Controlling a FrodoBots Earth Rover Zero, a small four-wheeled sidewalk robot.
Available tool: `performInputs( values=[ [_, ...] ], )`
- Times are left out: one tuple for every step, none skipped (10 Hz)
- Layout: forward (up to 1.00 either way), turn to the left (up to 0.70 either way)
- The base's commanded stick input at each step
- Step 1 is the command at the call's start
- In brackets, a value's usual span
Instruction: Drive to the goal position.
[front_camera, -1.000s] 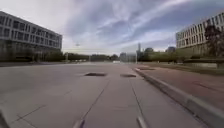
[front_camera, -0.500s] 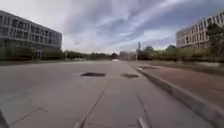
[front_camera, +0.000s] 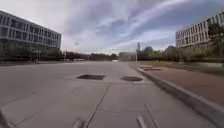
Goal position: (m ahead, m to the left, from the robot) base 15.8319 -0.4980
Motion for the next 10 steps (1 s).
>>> performInputs(
  values=[
    [1.0, 0.0],
    [1.0, 0.0],
    [1.0, 0.0],
    [1.0, 0.0],
    [1.0, 0.0],
    [1.0, 0.0],
    [1.0, 0.0],
    [1.0, 0.0],
    [1.0, 0.0],
    [1.0, 0.0]
  ],
)
